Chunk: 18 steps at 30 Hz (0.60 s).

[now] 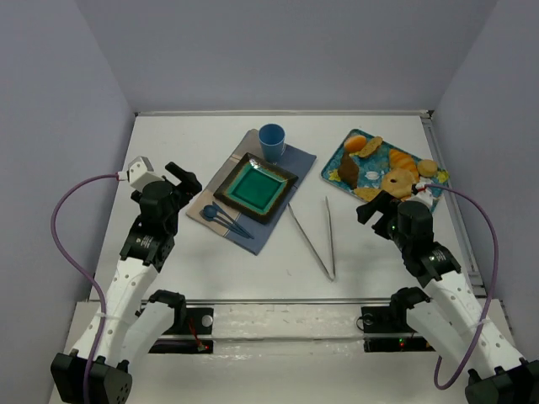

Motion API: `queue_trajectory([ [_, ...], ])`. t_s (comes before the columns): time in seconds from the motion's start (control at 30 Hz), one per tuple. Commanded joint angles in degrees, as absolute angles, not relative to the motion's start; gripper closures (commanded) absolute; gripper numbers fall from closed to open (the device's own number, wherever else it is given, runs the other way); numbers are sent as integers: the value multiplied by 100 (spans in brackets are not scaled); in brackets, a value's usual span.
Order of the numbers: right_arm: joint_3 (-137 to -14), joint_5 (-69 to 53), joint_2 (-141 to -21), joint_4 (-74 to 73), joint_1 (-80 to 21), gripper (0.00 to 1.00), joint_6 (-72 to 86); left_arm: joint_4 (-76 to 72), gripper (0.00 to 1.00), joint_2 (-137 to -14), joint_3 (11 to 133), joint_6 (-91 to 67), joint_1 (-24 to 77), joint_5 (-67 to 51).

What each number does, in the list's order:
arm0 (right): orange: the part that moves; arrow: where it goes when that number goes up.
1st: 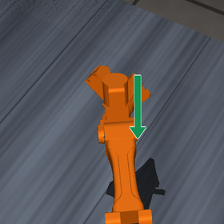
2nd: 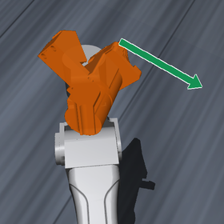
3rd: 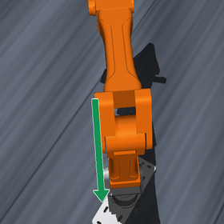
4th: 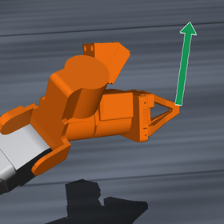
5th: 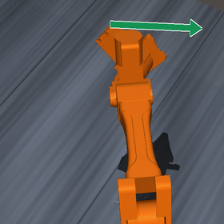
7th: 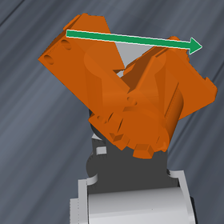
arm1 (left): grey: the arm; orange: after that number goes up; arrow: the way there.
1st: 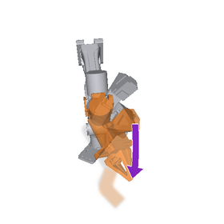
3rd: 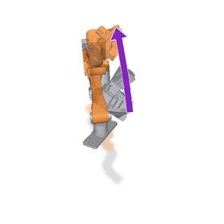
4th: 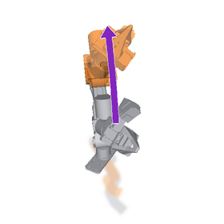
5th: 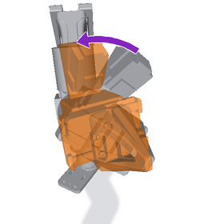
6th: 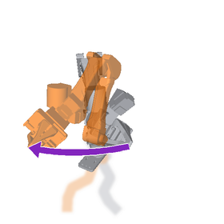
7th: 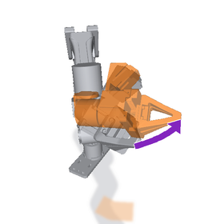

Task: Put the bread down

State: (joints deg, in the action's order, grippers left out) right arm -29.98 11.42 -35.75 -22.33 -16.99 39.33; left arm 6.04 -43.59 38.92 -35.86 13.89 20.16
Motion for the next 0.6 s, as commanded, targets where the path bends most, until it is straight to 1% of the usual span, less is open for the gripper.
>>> queue_trajectory([
  [0.0, -3234, 1231, -3498, -2206, -1714, 0, 3894, 492, 1, -4386, 3911, -3560, 1415, 2180],
  [0.17, -3094, 1099, -3322, -2197, -1714, 0, 3815, 483, 1, -4394, 3911, -3560, 1415, 2188],
  [0.23, -3207, 574, -3366, -2215, -1714, 0, 3256, 466, 1, -4394, 3894, -3568, 1415, 2171],
  [0.33, -3444, -243, -3655, -2390, -1801, 0, 2945, 405, 1, -4430, 3902, -3568, 1415, 2153],
  [0.37, -3506, -203, -3969, -2530, -1924, 0, 2866, 387, 1, -4447, 3902, -3560, 1406, 2136],
  [0.4, -3603, -54, -4147, -2592, -2369, 0, 2883, 378, 1, -4491, 3911, -3551, 1406, 2136],
  [0.43, -3621, 530, -4331, -2628, -2660, 0, 2918, 378, 1, -4517, 3920, -3551, 1415, 2127],
  [0.47, -3665, 780, -4759, -2628, -2976, 0, 2953, 378, 1, -4552, 3920, -3542, 1415, 2118],
  [0.5, -3813, 1148, -5007, -2637, -3562, 0, 2997, 378, 1, -4561, 3920, -3542, 1415, 2118],
  [0.57, -4059, 1527, -5517, -2829, -4015, 0, 3041, 378, 1, -4579, 3920, -3542, 1406, 2153],
])
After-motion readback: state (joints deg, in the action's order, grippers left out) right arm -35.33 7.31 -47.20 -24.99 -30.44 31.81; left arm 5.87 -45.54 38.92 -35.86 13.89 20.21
